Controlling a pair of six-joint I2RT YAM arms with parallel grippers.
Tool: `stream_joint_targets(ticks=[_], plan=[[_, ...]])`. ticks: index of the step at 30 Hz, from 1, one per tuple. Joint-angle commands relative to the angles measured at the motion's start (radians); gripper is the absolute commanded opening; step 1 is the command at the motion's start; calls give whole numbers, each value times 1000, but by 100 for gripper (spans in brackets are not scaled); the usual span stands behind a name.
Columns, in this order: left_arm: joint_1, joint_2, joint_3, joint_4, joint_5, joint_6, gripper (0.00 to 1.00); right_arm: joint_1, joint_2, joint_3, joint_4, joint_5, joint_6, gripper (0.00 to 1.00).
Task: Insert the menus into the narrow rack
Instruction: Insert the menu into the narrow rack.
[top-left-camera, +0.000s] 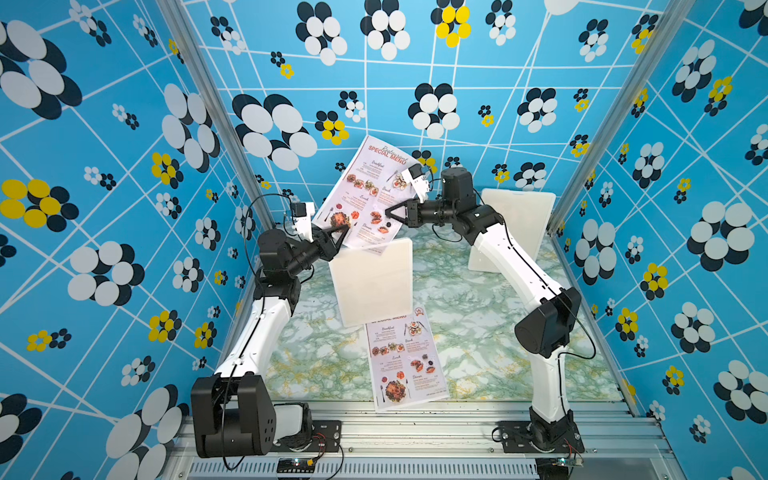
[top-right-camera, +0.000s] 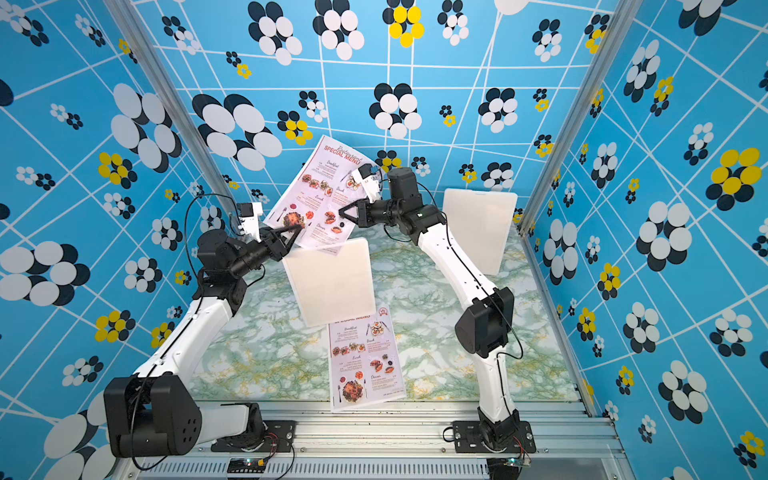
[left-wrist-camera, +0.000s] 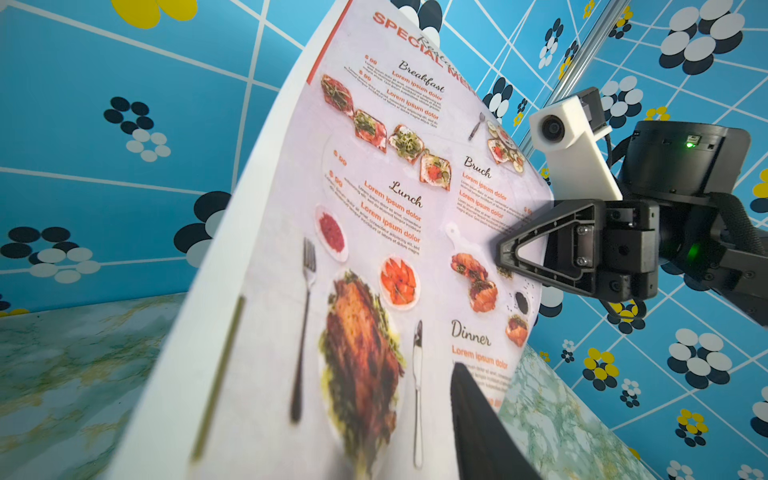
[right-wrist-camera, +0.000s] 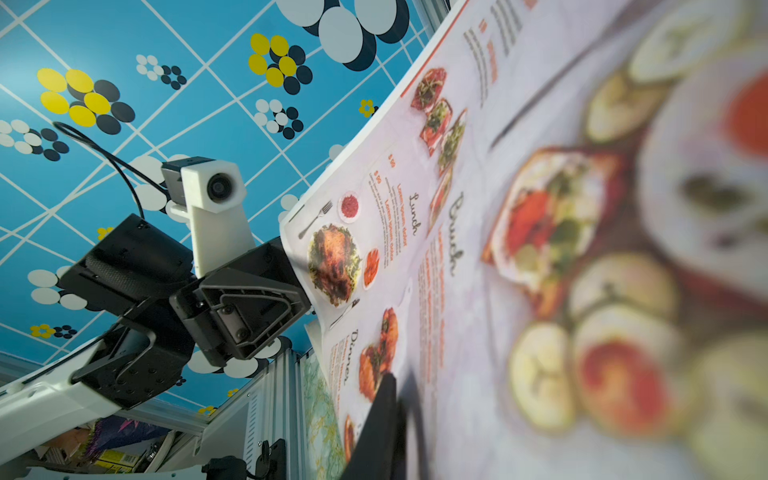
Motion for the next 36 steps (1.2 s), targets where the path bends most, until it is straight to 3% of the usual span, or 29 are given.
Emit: stream_joint_targets(ticks=[1,6,25,36], plan=[[-13,-40,-22,37,-6,13,42,5,-33,-20,-21,-15,-50,9],[-18,-66,-40,30,-13,19,42,5,-37,-23,-57,-12,-108,0],[4,-107,7,-130,-5,106,48,-1,-81,-47,-173,-48,-354,0],[16,-67,75,-179,70,110,49,-26,-91,-30,-238,-132,-442,0]])
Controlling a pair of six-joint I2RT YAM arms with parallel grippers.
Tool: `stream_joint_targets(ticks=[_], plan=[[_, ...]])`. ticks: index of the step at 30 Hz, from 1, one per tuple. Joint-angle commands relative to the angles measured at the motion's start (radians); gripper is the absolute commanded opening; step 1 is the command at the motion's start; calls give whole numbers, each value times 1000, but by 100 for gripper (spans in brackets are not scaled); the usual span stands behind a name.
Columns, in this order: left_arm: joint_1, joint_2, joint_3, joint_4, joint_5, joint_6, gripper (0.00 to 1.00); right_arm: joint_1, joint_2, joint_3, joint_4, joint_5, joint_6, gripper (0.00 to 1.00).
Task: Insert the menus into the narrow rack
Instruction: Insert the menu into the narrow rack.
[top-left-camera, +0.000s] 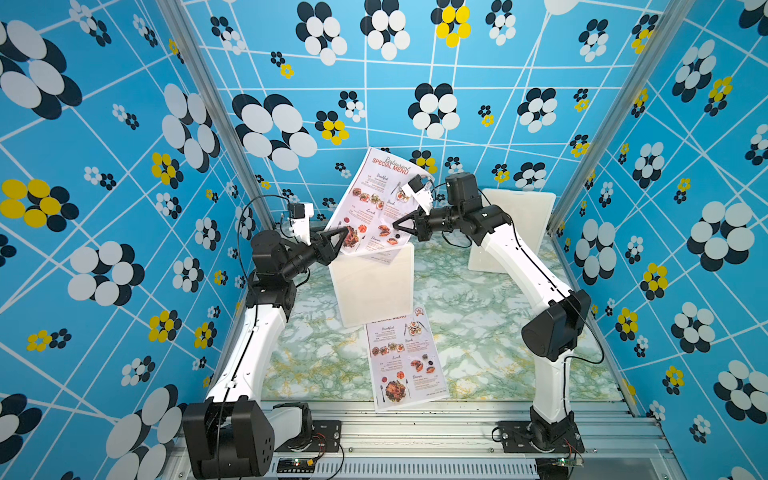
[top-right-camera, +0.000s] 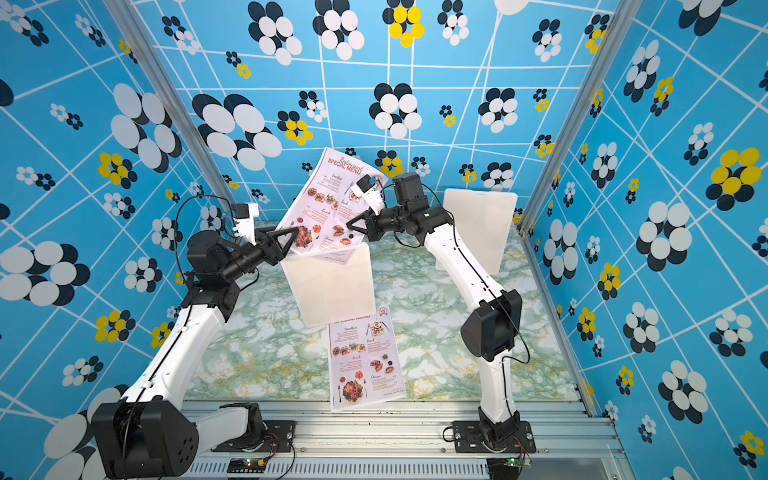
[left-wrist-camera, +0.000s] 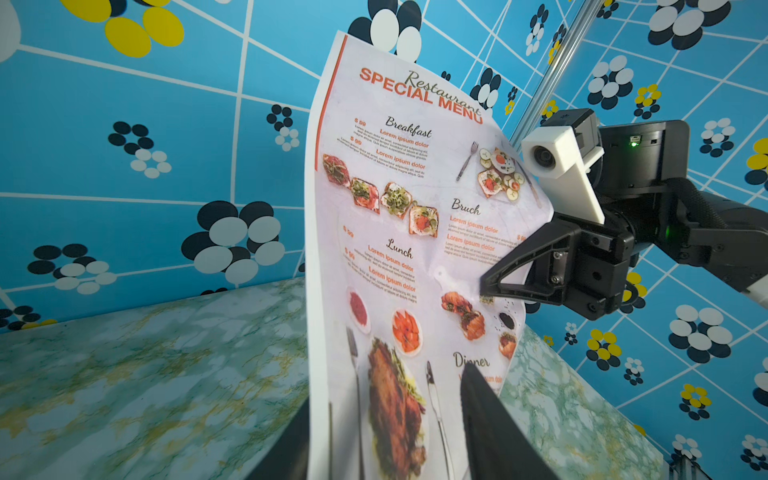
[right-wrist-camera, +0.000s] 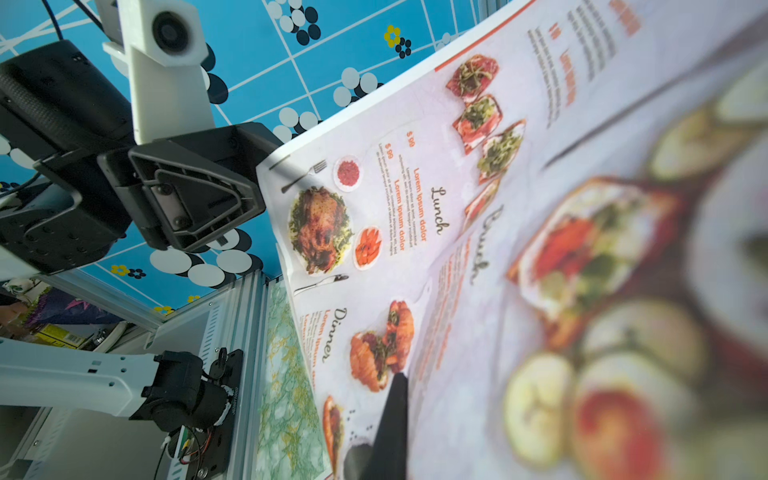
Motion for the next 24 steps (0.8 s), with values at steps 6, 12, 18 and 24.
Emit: stream_joint_targets(ticks=[6,12,18,24], plan=[[10,57,97,-96,113,31,49,-1,-32,24,-109,-75,-128,0],[10,79,124,-119,133,43,49,-7,-17,38,-122,-55,-153,0],[7,122,176,-121,147,42,50,-7,6,83,-131,-47,-158,0],[5,170,232,-120,159,36,49,-7,38,137,-157,-35,-178,0]])
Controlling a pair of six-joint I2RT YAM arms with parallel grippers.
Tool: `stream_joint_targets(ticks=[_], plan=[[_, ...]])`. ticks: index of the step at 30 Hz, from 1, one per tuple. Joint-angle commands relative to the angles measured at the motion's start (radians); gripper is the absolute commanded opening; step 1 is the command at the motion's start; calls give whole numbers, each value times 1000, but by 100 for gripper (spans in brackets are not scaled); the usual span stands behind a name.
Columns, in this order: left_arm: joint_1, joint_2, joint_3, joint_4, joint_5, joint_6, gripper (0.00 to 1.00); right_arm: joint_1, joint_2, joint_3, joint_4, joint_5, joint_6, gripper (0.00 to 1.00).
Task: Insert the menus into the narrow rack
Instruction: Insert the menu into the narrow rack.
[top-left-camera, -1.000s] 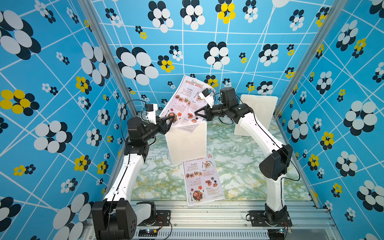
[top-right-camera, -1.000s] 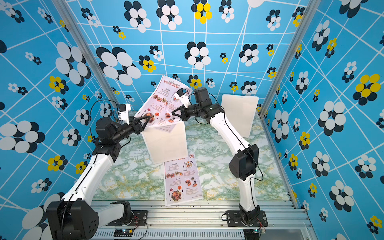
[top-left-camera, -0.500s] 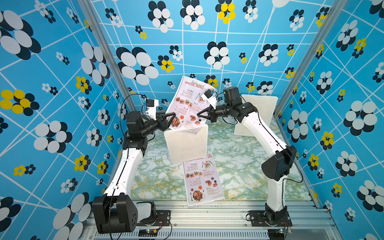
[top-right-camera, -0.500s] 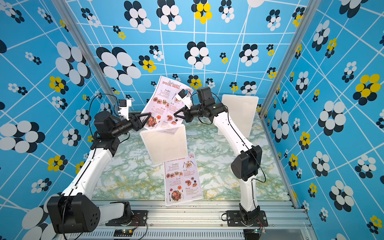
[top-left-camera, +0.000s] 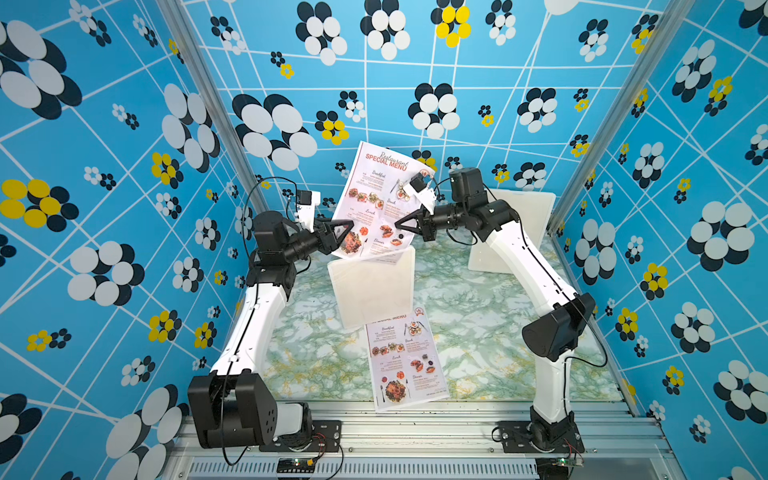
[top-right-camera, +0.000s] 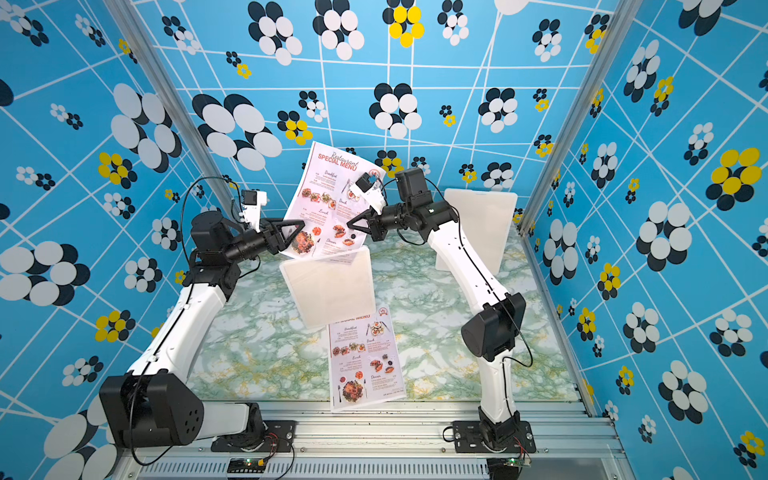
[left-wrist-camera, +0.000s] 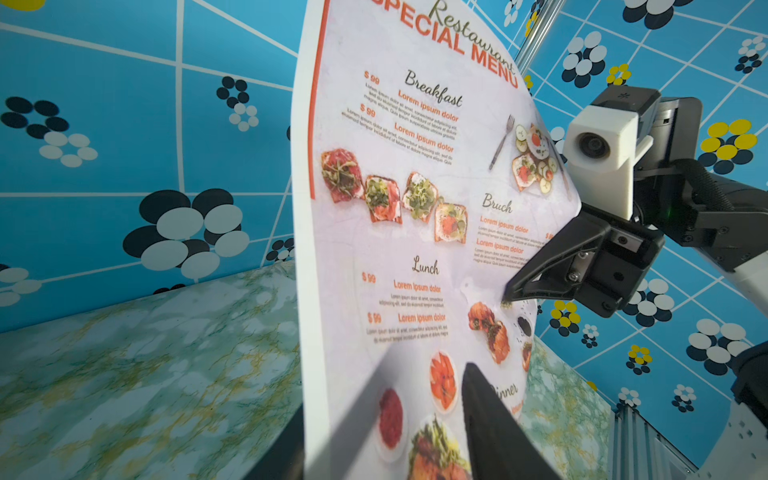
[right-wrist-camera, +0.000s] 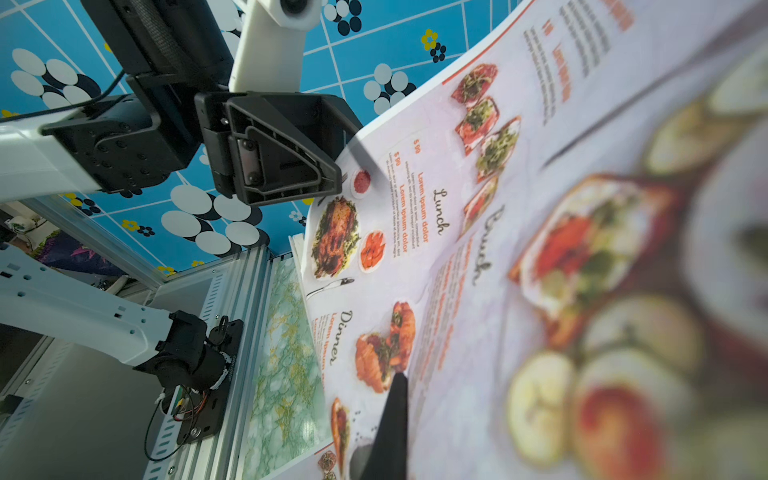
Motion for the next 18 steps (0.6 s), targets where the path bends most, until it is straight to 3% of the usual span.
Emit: stream_joint_targets(ticks=[1,12,18], plan=[[1,30,53,0,33,11,49,-5,34,41,-48,8,-30,0],[-15,40,108,-61,34,52,44,-10,61,98,-95,38,-85,0],[-15,42,118,-90,34,72,30,-17,70,111,-79,26,-76,0]])
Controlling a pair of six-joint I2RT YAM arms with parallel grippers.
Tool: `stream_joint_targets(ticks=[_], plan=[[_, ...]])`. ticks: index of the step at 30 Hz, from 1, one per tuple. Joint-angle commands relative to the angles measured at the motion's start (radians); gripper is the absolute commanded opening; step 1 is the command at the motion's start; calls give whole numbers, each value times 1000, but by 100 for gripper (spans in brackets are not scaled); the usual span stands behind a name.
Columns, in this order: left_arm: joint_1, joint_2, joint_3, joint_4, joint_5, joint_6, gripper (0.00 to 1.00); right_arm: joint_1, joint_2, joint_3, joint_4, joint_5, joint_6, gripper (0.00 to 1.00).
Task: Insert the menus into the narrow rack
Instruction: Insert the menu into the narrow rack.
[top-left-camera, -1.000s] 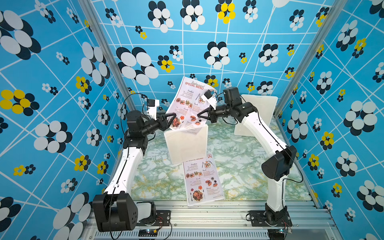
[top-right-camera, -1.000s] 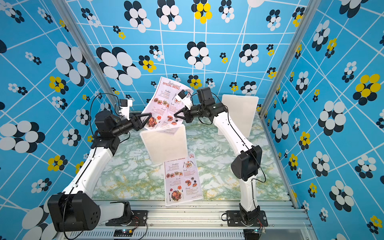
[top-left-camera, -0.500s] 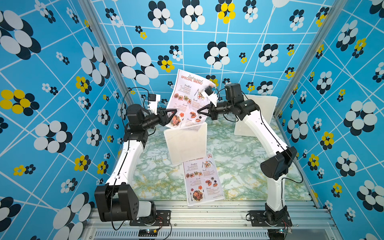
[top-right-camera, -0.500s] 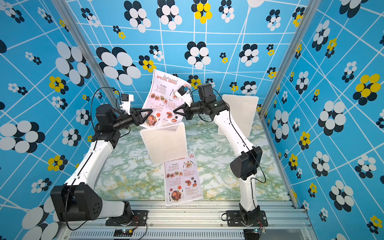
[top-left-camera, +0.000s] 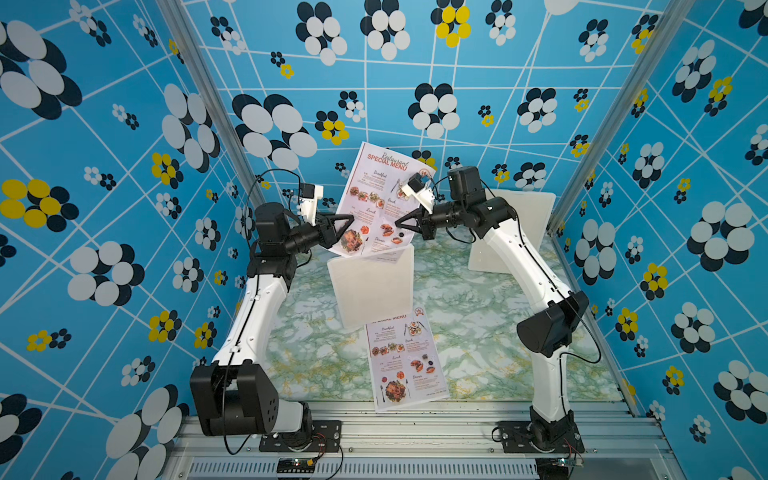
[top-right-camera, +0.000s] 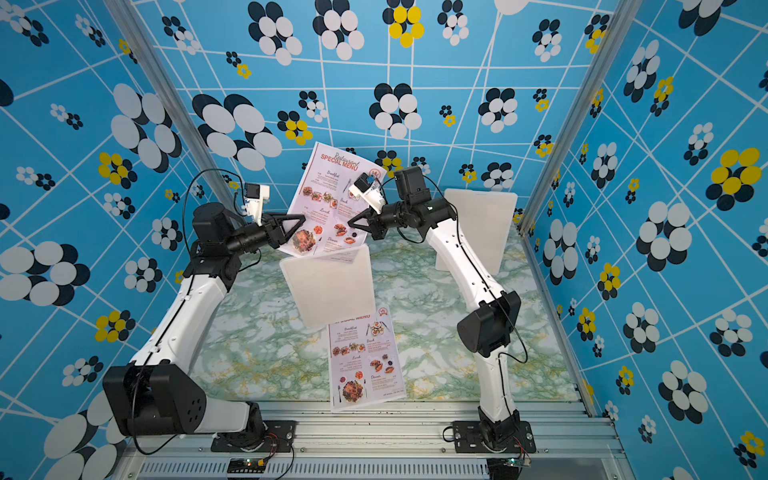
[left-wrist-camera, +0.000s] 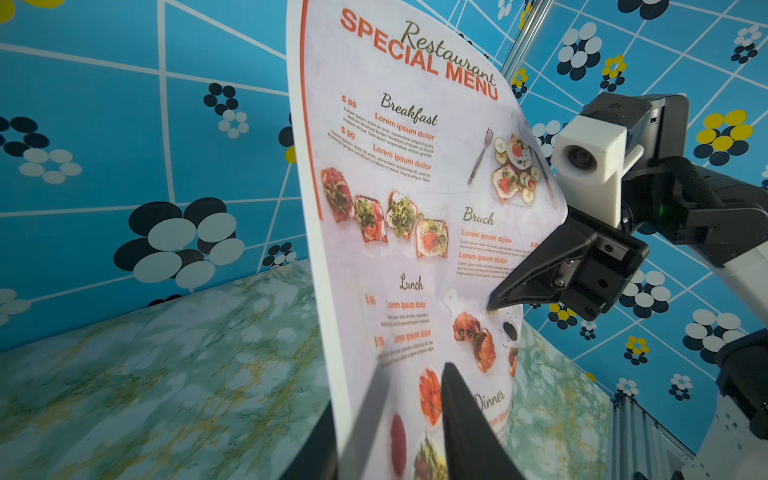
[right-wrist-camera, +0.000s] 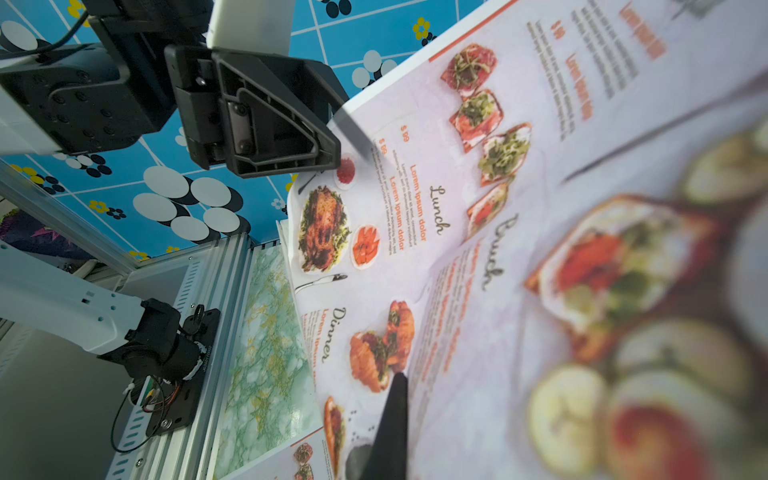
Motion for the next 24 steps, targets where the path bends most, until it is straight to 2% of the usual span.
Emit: stream_joint_targets(ticks=[1,4,10,15,17,22,24], plan=[[-7,-5,37,-27,16,25,29,-11,26,41,-10,-6,-7,0],[-8,-13,40,-34,9,29,23,-12,47,71,-12,-8,1,0],[-13,-45,29,-58,-8,47,0,-14,70,122,-18,-4,8,1],[-14,-71,-5,-69,-30,68,0,-20,105,140,-14,8,12,3],[-15,-79,-18,-70,-38,72,0,-23,105,143,-11,14,11,8],[-15,-100,-63,-56,-49,74,0,-30,105,149,-14,20,13,13],[-15,-110,-80,-47,-57,77,0,-31,104,147,-18,19,14,19]])
